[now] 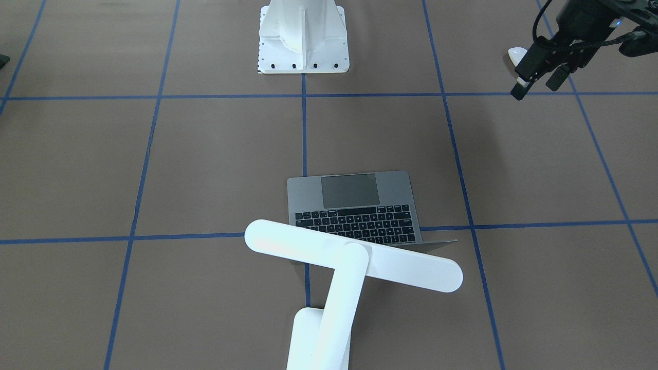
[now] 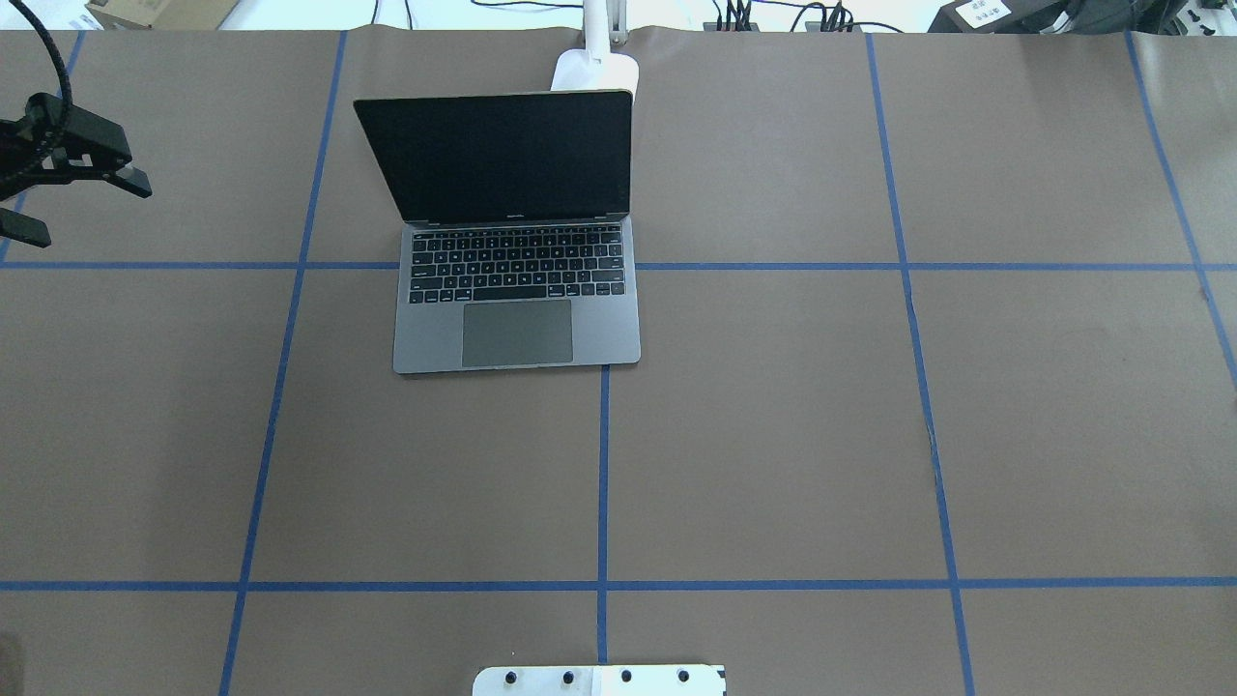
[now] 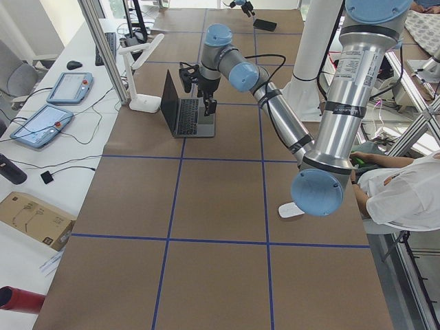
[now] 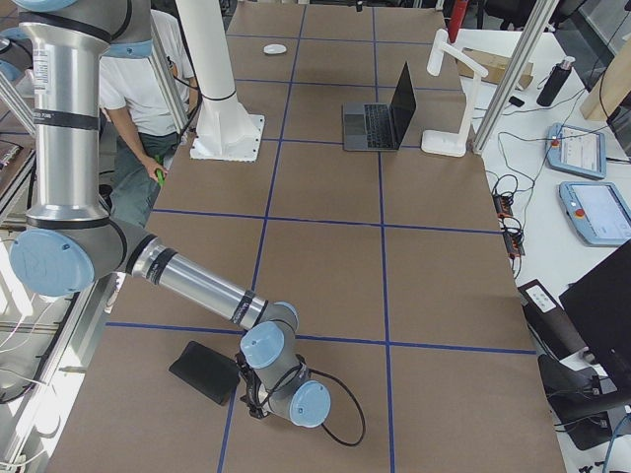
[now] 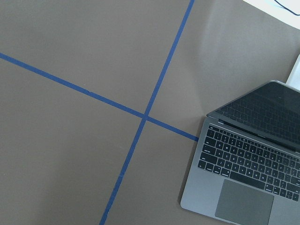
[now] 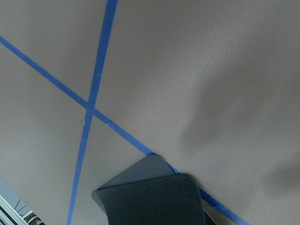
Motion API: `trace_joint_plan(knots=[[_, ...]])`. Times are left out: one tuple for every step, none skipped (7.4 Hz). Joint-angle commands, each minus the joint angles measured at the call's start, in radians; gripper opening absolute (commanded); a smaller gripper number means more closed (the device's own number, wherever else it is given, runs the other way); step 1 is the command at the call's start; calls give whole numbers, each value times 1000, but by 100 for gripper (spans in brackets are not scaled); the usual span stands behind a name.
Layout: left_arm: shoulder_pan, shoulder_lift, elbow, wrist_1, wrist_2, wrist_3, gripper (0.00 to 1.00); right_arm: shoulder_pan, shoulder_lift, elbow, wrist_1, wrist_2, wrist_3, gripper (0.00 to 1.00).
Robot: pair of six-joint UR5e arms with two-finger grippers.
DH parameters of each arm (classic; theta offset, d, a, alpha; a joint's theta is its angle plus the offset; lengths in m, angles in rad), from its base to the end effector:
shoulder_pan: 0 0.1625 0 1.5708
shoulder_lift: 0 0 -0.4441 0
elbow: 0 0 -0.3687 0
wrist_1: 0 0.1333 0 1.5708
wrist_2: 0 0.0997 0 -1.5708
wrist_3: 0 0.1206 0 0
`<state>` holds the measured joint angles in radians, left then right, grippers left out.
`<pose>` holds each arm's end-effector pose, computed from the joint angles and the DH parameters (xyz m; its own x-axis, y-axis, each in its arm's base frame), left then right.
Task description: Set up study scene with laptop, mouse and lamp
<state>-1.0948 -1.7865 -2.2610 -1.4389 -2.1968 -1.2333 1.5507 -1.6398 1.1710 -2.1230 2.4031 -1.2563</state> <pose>0.1561 -0.4395 0.3063 0.4856 -0.3563 -0.7983 0.3941 0.9044 -0.1639 0.0385 -0.2820 0.8996 0.2021 -0.3060 0.9303 0.6553 0.7482 0.1037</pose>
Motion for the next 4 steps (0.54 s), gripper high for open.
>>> trace_joint_plan(knots=[[0,-7,-2,0,0,0,100,-38,-3,2,6,-1,-31,91],[1,-7,-3,0,0,0,100,-73,-3,24,15,-2,-49,91],[1,-8,-2,0,0,0,100,-76,-5,30,59,-7,-51,91],[1,-8,-2,0,0,0,100,-86,-5,32,90,-18,-51,91]])
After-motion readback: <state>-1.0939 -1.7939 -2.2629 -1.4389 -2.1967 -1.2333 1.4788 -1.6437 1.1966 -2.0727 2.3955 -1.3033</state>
